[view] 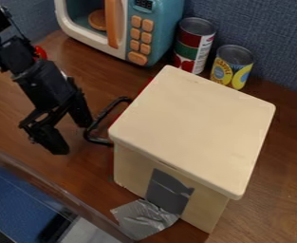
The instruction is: Close the drawer
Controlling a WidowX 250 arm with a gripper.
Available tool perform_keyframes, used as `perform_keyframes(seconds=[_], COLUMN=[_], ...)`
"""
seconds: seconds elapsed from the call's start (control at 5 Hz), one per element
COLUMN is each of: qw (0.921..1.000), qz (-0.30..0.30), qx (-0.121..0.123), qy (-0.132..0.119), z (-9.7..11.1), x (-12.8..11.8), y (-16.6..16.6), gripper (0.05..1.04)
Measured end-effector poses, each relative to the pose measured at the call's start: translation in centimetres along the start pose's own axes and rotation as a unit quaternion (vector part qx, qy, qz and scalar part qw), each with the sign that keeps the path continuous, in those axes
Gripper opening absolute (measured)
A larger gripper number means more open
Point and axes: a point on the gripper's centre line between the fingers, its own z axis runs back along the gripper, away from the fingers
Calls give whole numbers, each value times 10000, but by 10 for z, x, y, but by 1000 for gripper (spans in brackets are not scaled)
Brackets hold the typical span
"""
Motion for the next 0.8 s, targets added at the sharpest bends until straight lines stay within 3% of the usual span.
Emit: perform_keyframes(seconds=[0.2,0.4,0.6,0.8], qw=[10000,9983,9868,9543], qz=[22,-172,768,1781], qx=[14,488,1007,1318], qy=[0,250,1011,2007], z=[-4,14,68,111], x=[3,2,-21,-45], y=[-2,-3,-6,-17], gripper=[1001,1000,1000,999])
